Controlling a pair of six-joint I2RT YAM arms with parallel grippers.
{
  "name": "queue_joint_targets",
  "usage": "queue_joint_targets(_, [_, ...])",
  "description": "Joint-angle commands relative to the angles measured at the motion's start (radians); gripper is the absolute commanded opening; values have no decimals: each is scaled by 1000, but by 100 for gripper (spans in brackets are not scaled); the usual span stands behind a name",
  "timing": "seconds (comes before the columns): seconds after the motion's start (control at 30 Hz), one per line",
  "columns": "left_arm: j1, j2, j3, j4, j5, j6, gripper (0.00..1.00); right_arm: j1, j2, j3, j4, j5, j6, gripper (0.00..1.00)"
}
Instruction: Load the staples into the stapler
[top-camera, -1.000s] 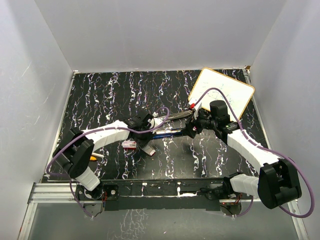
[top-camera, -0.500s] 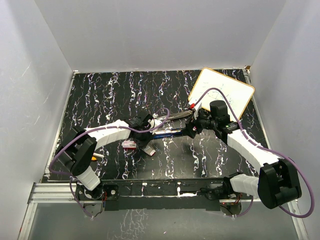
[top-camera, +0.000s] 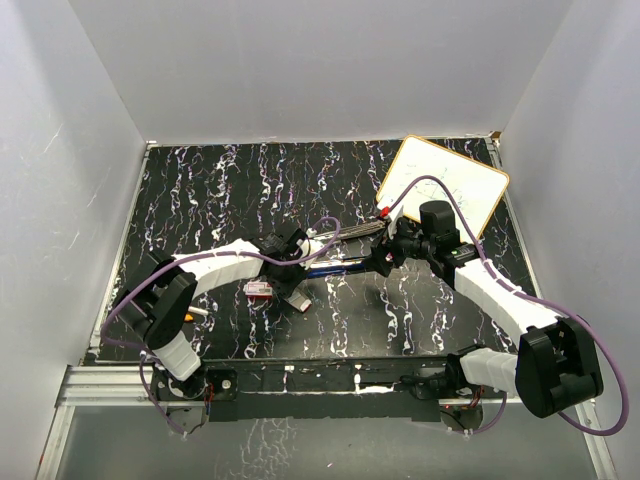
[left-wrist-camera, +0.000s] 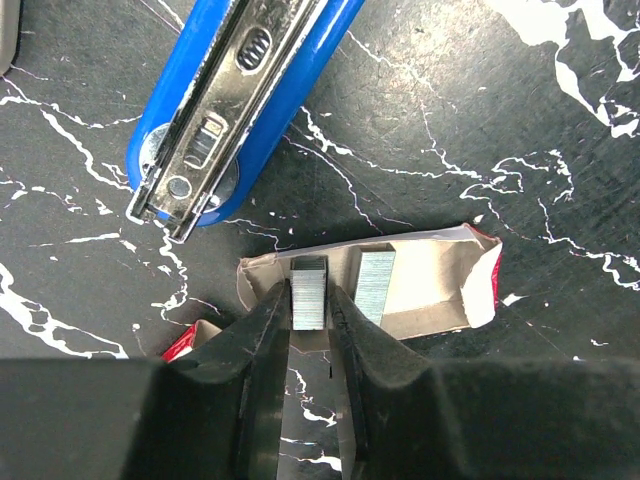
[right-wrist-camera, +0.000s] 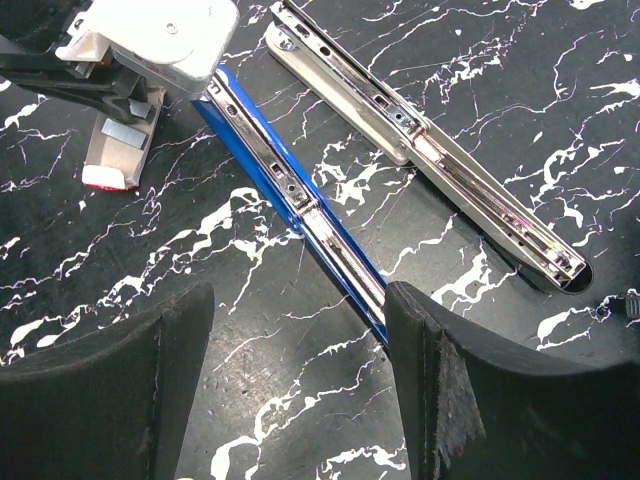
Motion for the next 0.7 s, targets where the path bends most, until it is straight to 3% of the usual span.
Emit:
queue_joint_targets(0.0, [4, -10, 20, -19, 15, 8, 19, -7, -16, -5, 50, -18, -11, 72])
queue_joint_targets(0.47, [10, -105, 15, -13, 56, 35, 9, -7, -13, -5, 53, -20, -11, 71])
queue_joint_targets(0.67, [10, -169, -22, 6, 164, 86, 6, -7, -12, -5, 53, -19, -11, 72])
